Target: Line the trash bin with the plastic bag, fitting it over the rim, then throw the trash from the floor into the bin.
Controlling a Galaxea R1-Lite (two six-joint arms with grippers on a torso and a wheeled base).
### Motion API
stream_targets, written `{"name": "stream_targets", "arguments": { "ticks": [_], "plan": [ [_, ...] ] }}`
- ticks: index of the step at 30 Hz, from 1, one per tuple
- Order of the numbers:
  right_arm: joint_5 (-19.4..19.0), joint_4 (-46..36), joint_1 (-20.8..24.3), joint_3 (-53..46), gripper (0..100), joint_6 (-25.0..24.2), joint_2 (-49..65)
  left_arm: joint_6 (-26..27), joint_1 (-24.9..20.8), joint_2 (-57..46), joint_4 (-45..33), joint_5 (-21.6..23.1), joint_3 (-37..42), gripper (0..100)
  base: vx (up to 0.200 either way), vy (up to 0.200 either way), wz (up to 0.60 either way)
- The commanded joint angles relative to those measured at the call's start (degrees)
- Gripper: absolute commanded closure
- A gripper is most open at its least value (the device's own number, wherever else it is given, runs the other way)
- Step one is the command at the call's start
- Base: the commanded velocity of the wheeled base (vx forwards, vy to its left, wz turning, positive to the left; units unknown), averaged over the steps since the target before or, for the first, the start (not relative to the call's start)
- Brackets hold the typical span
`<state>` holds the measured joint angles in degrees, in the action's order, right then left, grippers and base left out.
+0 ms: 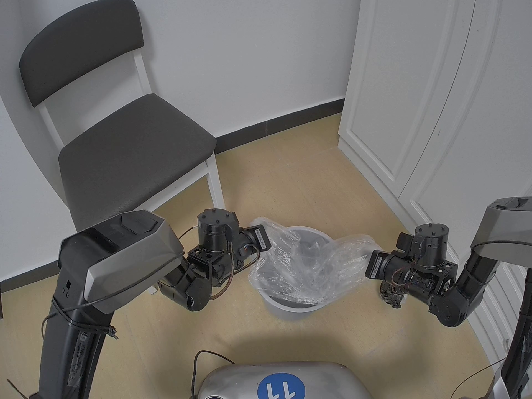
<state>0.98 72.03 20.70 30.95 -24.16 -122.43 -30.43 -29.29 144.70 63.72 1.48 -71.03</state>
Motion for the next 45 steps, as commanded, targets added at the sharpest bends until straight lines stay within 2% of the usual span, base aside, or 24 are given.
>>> {"name": "stream_targets", "arguments": {
  "ticks": [1,2,4,6,13,19,24,29,38,42,45],
  "plan": [
    [0.0,0.0,-0.1,0.3,100,0.0,-1.5,1.1,1.3,-0.3,-0.8,-0.1,1.6,100,0.000,0.000,0.00],
    [0.1,-0.1,-0.8,0.8,100,0.1,-2.2,4.7,2.4,-1.7,-2.5,0.0,4.3,100,0.000,0.000,0.00],
    [0.1,-0.1,-1.4,0.8,100,0.3,-2.7,6.2,2.8,-2.2,-3.1,0.1,5.3,100,0.000,0.000,0.00],
    [0.1,-0.2,-3.0,0.9,100,3.3,-4.8,8.8,3.9,-3.3,-4.7,0.1,7.2,100,0.000,0.000,0.00],
    [0.2,-1.3,-3.8,0.6,100,5.2,-6.2,10.0,6.2,-6.5,-7.7,0.1,8.9,100,0.000,0.000,0.00],
    [0.3,-11.3,-3.6,0.3,100,7.6,-2.7,11.4,7.0,-7.9,-10.8,0.3,11.1,100,0.000,0.000,0.00],
    [0.3,-15.3,-3.1,-0.1,100,9.1,-1.4,13.7,6.9,-10.1,-14.7,0.9,13.9,100,0.000,0.000,0.00],
    [0.2,-15.7,-2.8,-1.8,100,11.1,-0.9,13.9,6.7,-14.1,-19.4,4.9,16.5,100,0.000,0.000,0.00],
    [-0.6,-15.7,-2.8,-6.5,100,17.2,2.5,15.9,6.8,-17.4,-28.4,5.6,16.8,100,0.000,0.000,0.00],
    [-1.4,-15.8,-2.8,-7.7,100,18.1,4.4,16.5,7.0,-19.2,-33.2,6.3,16.6,100,0.000,0.000,0.00],
    [-1.4,-16.5,-2.8,-8.2,100,18.3,5.0,16.6,7.0,-19.5,-33.8,6.9,16.6,100,0.000,0.000,0.00]
  ]
}}
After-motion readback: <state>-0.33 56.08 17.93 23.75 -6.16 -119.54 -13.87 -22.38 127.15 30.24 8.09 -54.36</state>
